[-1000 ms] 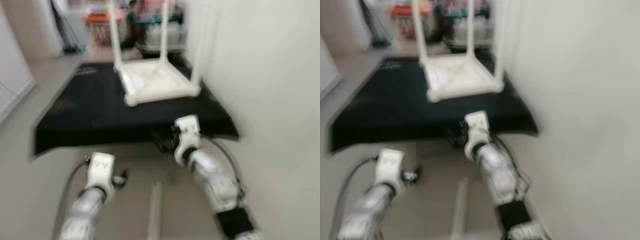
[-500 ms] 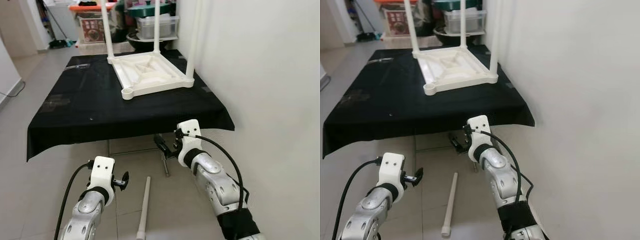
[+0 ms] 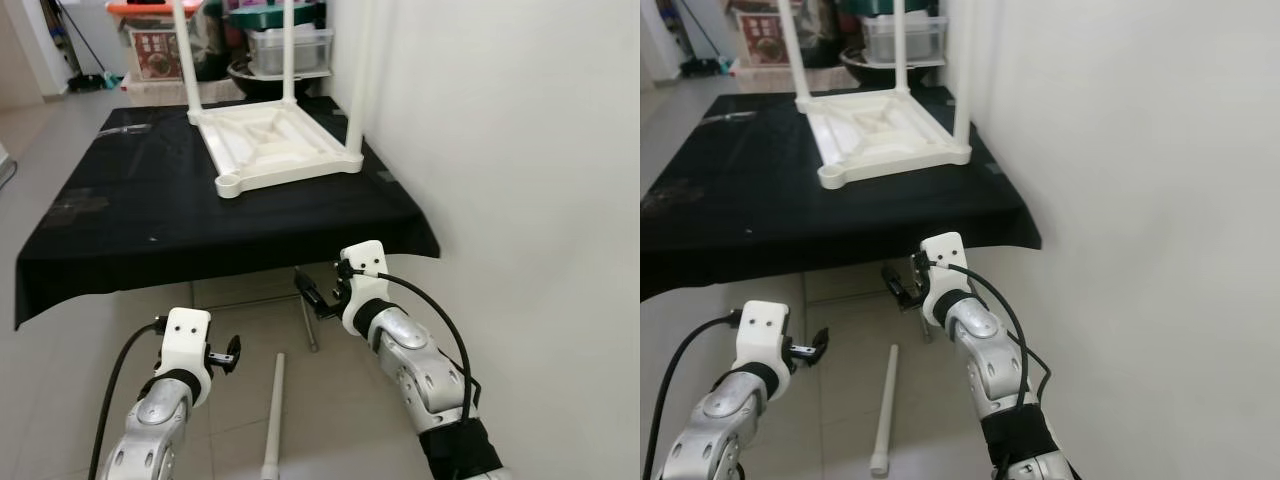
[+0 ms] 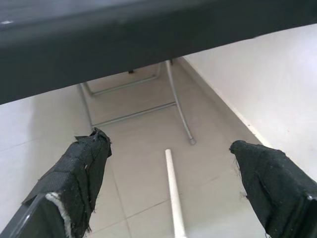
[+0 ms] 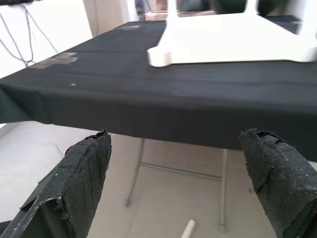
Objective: Building children table
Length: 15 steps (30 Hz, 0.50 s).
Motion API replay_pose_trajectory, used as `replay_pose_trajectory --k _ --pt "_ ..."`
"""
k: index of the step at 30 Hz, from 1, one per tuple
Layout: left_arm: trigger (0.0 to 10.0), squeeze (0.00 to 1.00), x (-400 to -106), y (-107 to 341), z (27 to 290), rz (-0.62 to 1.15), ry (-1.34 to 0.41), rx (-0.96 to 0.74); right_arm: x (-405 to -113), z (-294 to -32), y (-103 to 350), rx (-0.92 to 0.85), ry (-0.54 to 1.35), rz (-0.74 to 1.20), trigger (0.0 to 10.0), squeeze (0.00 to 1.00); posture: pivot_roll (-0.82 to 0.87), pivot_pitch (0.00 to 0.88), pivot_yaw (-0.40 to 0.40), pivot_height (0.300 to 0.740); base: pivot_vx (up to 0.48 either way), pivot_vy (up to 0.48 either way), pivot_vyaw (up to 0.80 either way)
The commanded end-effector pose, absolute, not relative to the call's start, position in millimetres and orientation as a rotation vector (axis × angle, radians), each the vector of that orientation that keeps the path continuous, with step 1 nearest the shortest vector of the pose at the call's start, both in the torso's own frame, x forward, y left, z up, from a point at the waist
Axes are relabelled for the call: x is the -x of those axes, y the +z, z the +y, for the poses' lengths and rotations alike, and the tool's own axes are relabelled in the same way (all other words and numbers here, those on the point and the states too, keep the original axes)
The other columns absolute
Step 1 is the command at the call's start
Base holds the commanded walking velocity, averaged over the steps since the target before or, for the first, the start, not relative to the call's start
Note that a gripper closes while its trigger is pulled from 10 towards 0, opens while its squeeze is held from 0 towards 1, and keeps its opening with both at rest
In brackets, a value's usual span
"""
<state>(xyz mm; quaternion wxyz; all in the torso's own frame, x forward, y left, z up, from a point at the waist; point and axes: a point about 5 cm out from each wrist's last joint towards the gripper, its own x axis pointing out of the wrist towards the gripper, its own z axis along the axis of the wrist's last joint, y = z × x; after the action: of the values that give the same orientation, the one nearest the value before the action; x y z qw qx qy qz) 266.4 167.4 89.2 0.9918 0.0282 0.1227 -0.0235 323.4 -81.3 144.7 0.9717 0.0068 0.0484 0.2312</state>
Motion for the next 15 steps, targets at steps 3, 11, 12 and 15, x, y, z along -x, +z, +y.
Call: replay_pose_trajectory --k 3,11,12,15 --pt "10.0 0.00 -267.0 90.8 166.6 0.233 -0.043 -0.052 -322.1 -85.3 143.5 -0.008 0.453 0.097 10.0 0.00 0.08 0.000 -0.021 0.740 0.000 0.000 0.00" --pt "10.0 0.00 -267.2 92.0 168.8 0.226 -0.032 -0.052 -321.7 -84.2 142.7 0.001 0.460 0.098 10.0 0.00 0.08 0.000 -0.022 0.740 0.000 0.000 0.00" --pt "10.0 0.00 -267.6 92.2 169.2 0.225 -0.030 -0.053 -321.9 -83.7 143.2 0.006 0.463 0.094 10.0 0.00 0.08 0.000 -0.021 0.740 0.000 0.000 0.00" --pt "10.0 0.00 -268.0 92.5 170.0 0.223 -0.024 -0.054 -321.3 -82.5 143.7 0.017 0.472 0.087 10.0 0.00 0.08 0.000 -0.022 0.740 0.000 0.000 0.00"
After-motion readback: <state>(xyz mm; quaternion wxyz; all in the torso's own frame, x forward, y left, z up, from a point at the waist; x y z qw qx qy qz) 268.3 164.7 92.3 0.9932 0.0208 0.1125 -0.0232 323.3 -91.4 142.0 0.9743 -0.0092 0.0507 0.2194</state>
